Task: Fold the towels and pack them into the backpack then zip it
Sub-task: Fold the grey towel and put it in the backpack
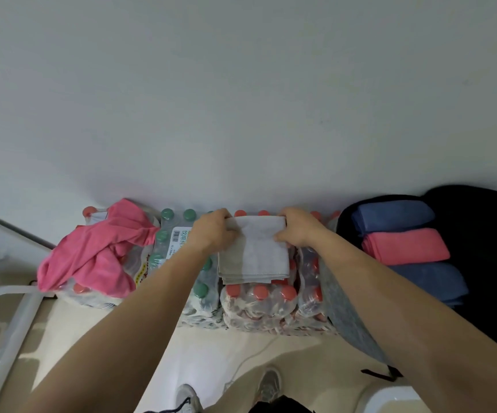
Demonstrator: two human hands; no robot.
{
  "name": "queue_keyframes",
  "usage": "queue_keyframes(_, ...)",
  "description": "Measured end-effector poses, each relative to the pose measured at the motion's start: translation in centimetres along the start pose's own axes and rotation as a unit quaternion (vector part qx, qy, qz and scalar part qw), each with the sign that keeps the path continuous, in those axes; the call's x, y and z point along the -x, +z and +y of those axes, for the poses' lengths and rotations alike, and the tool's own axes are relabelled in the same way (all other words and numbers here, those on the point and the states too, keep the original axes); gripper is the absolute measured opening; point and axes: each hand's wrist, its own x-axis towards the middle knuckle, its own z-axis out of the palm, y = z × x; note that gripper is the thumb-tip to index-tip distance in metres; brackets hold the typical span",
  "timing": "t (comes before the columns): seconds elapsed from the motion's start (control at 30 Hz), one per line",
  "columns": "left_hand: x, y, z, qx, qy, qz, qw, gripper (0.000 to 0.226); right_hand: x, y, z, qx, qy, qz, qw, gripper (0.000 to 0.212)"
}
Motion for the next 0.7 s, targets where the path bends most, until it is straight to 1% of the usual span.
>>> queue_keyframes(0.07,0.4,0.3,0.3,0.103,-0.033,0.01,0.994,0.024,0.1,0.2,-0.5,-0.144,0.047,-0.009,0.988,0.028)
queue_keyframes(0.13,0.7,0.6,0.3,0.155,-0.049,0.022,0.986,0.029,0.3,0.3,-0.7,-0.241,0.086,-0.008,0.967,0.023)
queue_keyframes(0.27,1.7,0.8,0.1,0.264,-0.067,0.021,0.962,0.025,0.8,0.8,-0.4,-0.344,0.112,-0.004,0.932,0.018)
queue_keyframes(0.33,2.5,0.8,-0.1,0.276,-0.062,0.016,0.959,0.024,1.2,1.1,-0.1,-0.386,0.113,-0.002,0.915,0.016)
queue_keyframes(0.4,3.4,0.9,-0.6,0.277,-0.045,0.011,0.96,0.024,1.6,1.6,0.4,-0.427,0.109,0.018,0.897,0.016)
queue_keyframes(0.43,4.0,0.9,-0.7,0.266,-0.033,0.01,0.963,0.024,1.9,1.9,0.6,-0.425,0.104,0.032,0.899,0.022)
queue_keyframes(0.47,4.6,0.9,-0.8,0.253,-0.021,0.009,0.967,0.024,2.2,2.3,0.9,-0.397,0.095,0.049,0.911,0.027)
queue_keyframes(0.53,5.7,1.2,-1.3,0.222,0.011,0.007,0.975,0.023,2.9,3.3,1.3,-0.297,0.068,0.081,0.949,0.034)
queue_keyframes(0.57,6.1,1.4,-1.6,0.199,0.032,0.006,0.979,0.024,3.4,3.7,1.4,-0.251,0.056,0.094,0.962,0.035)
queue_keyframes(0.63,6.9,2.0,-2.2,0.149,0.072,-0.001,0.986,0.029,4.3,4.5,1.5,-0.21,0.039,0.103,0.971,0.026)
queue_keyframes(0.7,7.3,2.8,-2.8,0.111,0.104,-0.007,0.988,0.034,5.1,5.1,1.6,-0.197,0.02,0.11,0.974,0.019)
